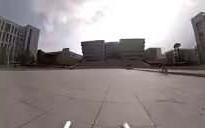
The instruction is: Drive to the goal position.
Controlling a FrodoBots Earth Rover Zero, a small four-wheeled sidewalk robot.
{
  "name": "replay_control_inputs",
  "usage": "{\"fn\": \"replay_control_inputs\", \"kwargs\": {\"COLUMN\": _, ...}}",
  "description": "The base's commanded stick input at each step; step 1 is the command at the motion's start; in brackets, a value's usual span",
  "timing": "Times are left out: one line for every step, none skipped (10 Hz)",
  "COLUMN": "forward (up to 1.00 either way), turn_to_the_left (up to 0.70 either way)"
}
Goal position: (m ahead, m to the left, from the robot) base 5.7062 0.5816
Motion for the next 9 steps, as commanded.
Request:
{"fn": "replay_control_inputs", "kwargs": {"forward": 0.61, "turn_to_the_left": 0.00}}
{"fn": "replay_control_inputs", "kwargs": {"forward": 0.62, "turn_to_the_left": 0.00}}
{"fn": "replay_control_inputs", "kwargs": {"forward": 0.62, "turn_to_the_left": 0.00}}
{"fn": "replay_control_inputs", "kwargs": {"forward": 0.62, "turn_to_the_left": 0.00}}
{"fn": "replay_control_inputs", "kwargs": {"forward": 0.62, "turn_to_the_left": 0.00}}
{"fn": "replay_control_inputs", "kwargs": {"forward": 0.62, "turn_to_the_left": 0.00}}
{"fn": "replay_control_inputs", "kwargs": {"forward": 0.62, "turn_to_the_left": 0.00}}
{"fn": "replay_control_inputs", "kwargs": {"forward": 0.62, "turn_to_the_left": 0.00}}
{"fn": "replay_control_inputs", "kwargs": {"forward": 0.62, "turn_to_the_left": 0.00}}
